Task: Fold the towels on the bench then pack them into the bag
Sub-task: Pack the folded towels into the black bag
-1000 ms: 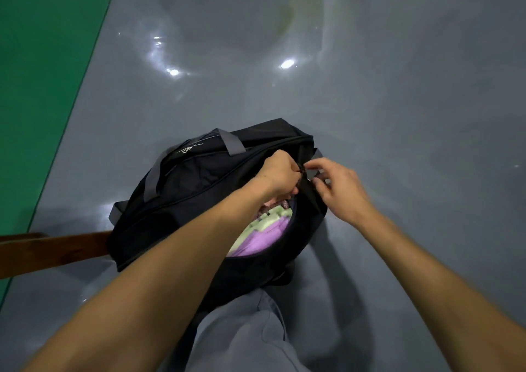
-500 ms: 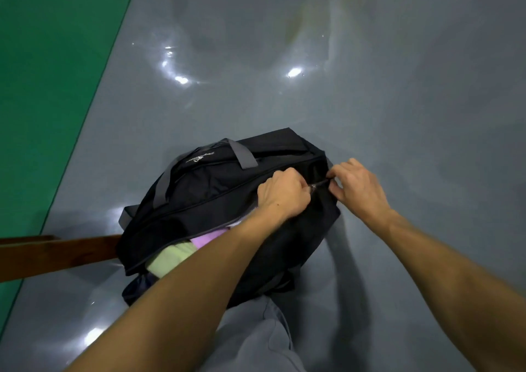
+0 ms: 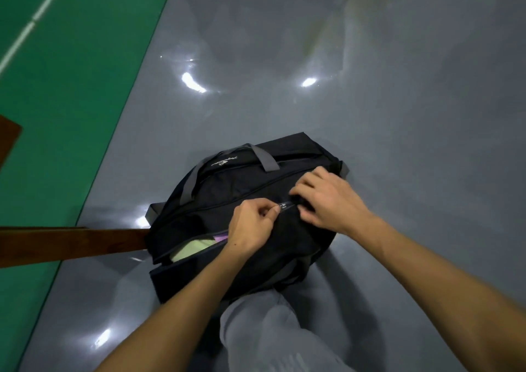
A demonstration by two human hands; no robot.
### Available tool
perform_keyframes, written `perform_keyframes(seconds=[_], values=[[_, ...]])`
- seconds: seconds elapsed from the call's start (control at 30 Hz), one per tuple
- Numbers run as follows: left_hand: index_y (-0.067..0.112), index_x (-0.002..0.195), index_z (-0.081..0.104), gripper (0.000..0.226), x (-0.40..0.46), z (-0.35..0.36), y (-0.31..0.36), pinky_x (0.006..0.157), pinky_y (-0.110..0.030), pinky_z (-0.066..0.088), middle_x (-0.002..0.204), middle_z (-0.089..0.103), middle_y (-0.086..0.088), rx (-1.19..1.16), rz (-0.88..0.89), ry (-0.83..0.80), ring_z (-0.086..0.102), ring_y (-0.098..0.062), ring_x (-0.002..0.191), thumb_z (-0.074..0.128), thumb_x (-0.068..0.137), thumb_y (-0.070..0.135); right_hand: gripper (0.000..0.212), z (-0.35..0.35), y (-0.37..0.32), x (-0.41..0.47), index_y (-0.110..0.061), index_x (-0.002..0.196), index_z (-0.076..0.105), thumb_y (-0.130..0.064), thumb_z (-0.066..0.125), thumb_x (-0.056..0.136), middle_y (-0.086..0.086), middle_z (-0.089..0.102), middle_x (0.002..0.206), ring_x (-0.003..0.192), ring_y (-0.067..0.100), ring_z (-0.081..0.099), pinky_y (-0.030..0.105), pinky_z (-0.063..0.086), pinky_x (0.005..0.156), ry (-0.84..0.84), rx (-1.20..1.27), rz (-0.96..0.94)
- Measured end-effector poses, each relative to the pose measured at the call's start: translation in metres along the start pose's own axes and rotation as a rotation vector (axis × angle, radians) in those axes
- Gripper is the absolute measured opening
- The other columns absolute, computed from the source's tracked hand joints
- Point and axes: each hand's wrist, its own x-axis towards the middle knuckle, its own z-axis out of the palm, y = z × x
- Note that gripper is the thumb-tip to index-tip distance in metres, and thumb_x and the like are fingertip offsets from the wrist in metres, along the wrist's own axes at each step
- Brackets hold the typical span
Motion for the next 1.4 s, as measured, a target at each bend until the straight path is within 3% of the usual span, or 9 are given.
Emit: perform_keyframes(seconds=[0.2,0.4,0.6,0.8,0.87,0.93,1.07,1.23,1.4], values=[[0.034,0.103,0.078,0.020,-0.017,-0.011,-0.006,0.086,-0.041,0.055,0.100,0.077,0.003,0.233,-0.008,0.030,0.068,-0.026,0.101,0.061,0.099,0.044,0.019,0.011,-0.039,0.021,-0.011,0.078,0.064,-0.016,0.082,0.077,0.007,0.062,0.079,0.073,0.028,0.060,0.039,0.048,0.054,-0.127,-0.147,-0.131],[0.034,0.097,0.075,0.015,-0.047,-0.064,-0.091,0.080,-0.038,0.058,0.089,0.073,0.009,0.210,-0.225,0.138,0.071,-0.019,0.091,0.062,0.101,0.040,0.017,0.005,-0.027,0.026,-0.011,0.084,0.063,-0.018,0.078,0.080,0.007,0.060,0.081,0.073,0.030,0.060,0.035,0.039,0.044,-0.250,-0.267,-0.109],[0.032,0.096,0.074,0.012,-0.060,-0.078,-0.092,0.084,-0.037,0.057,0.088,0.075,0.014,0.028,-0.114,0.232,0.069,-0.010,0.087,0.064,0.099,0.038,0.044,0.001,-0.106,0.067,-0.018,0.100,0.062,-0.055,0.068,0.078,0.005,0.064,0.093,0.087,0.030,0.063,0.041,0.054,0.064,-0.308,-0.308,-0.273],[0.028,0.102,0.076,0.018,-0.073,-0.083,-0.090,0.072,-0.035,0.053,0.091,0.074,0.010,0.072,-0.076,0.307,0.067,-0.013,0.084,0.061,0.101,0.036,0.022,0.005,-0.160,0.102,-0.014,0.098,0.066,-0.034,0.063,0.088,0.004,0.068,0.097,0.083,0.029,0.071,0.035,0.035,0.056,-0.371,-0.350,-0.515],[0.030,0.100,0.073,0.014,-0.076,-0.088,-0.115,0.063,-0.029,0.046,0.083,0.068,0.012,0.056,-0.160,0.314,0.064,-0.008,0.075,0.060,0.102,0.035,0.017,0.000,-0.153,0.104,-0.016,0.091,0.064,-0.032,0.063,0.087,0.002,0.067,0.091,0.077,0.028,0.070,0.034,0.032,0.054,-0.401,-0.373,-0.537],[0.035,0.093,0.067,0.013,-0.079,-0.100,-0.150,0.067,-0.030,0.050,0.083,0.067,0.011,0.014,-0.274,0.341,0.065,-0.012,0.078,0.059,0.103,0.034,0.016,-0.004,-0.146,0.107,-0.017,0.092,0.060,-0.032,0.056,0.089,0.000,0.066,0.093,0.080,0.029,0.070,0.034,0.030,0.056,-0.430,-0.362,-0.493],[0.034,0.091,0.063,0.017,-0.080,-0.119,-0.191,0.087,-0.045,0.056,0.092,0.067,0.008,-0.081,-0.379,0.334,0.064,-0.018,0.091,0.054,0.105,0.037,0.024,-0.004,-0.155,0.110,-0.017,0.102,0.059,-0.036,0.051,0.091,0.001,0.066,0.103,0.091,0.030,0.068,0.035,0.034,0.061,-0.485,-0.362,-0.447],[0.028,0.089,0.060,0.017,-0.081,-0.119,-0.173,0.078,-0.042,0.055,0.085,0.066,0.005,-0.212,-0.248,0.410,0.062,-0.015,0.082,0.055,0.105,0.024,0.048,0.020,-0.226,0.124,-0.015,0.115,0.057,-0.057,0.059,0.091,0.007,0.066,0.111,0.100,0.031,0.065,0.039,0.045,0.066,-0.391,-0.289,-0.459],[0.031,0.092,0.065,0.011,-0.088,-0.123,-0.193,0.075,-0.039,0.055,0.090,0.067,0.008,-0.169,-0.214,0.385,0.063,-0.013,0.085,0.058,0.102,0.032,0.023,0.044,-0.258,0.142,-0.013,0.117,0.056,-0.028,0.050,0.101,0.009,0.067,0.116,0.101,0.035,0.069,0.039,0.039,0.068,-0.445,-0.292,-0.572]])
